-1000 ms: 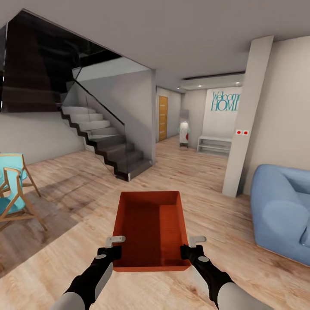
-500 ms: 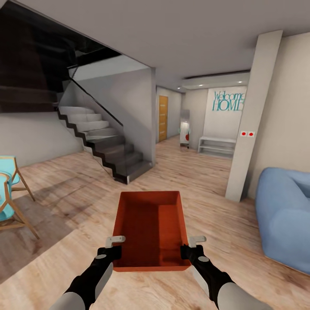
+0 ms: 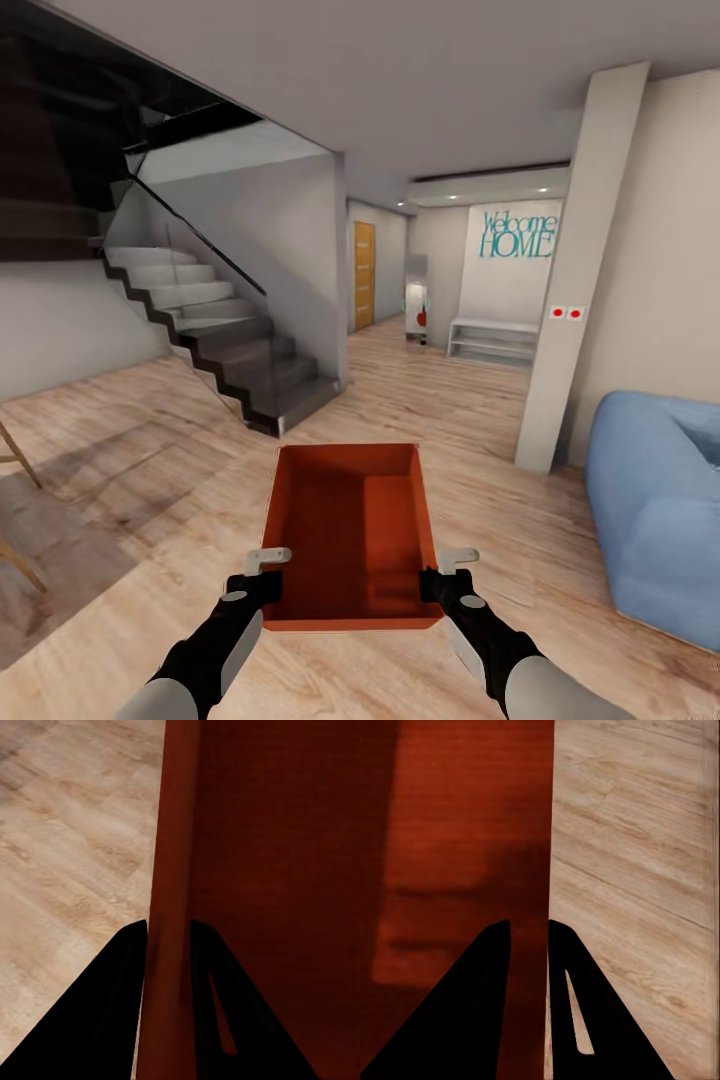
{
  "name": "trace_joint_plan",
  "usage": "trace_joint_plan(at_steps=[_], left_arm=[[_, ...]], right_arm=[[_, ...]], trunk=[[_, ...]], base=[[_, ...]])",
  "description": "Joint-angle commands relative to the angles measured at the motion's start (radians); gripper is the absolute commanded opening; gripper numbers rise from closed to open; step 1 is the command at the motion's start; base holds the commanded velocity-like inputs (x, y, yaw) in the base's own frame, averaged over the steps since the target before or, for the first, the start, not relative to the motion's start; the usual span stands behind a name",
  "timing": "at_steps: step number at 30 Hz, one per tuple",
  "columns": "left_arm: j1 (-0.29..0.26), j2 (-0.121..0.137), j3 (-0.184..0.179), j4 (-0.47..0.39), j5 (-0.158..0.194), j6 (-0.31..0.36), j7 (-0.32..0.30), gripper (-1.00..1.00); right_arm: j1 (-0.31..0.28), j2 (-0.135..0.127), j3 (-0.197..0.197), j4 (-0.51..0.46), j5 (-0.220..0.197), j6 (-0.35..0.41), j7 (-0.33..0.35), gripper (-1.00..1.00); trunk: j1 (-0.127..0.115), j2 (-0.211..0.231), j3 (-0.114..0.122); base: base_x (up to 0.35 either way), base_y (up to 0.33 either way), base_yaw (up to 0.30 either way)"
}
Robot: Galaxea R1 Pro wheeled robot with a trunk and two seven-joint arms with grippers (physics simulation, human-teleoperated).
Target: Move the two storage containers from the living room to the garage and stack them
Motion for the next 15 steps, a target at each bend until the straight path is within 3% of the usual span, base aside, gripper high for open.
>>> trace_joint_plan(at_steps=[1, 6, 15], left_arm=[[-0.001, 0.005, 0.014, -0.006, -0.013, 0.002, 0.016, -1.00], [-0.001, 0.005, 0.014, -0.006, -0.012, 0.003, 0.016, -1.00], [-0.001, 0.005, 0.014, -0.008, -0.011, 0.002, 0.016, -1.00]], right_arm=[[-0.001, -0.016, -0.018, 0.003, -0.014, -0.004, -0.007, -1.00], [-0.001, -0.016, -0.018, 0.003, -0.014, -0.004, -0.007, -1.00], [-0.001, -0.016, -0.018, 0.003, -0.014, -0.003, -0.007, -1.00]], trunk=[[0.001, -0.001, -0.001], [0.001, -0.001, -0.001], [0.001, -0.001, -0.001]], base=[[0.325, 0.000, -0.278], [0.325, 0.000, -0.247], [0.325, 0.089, -0.023]])
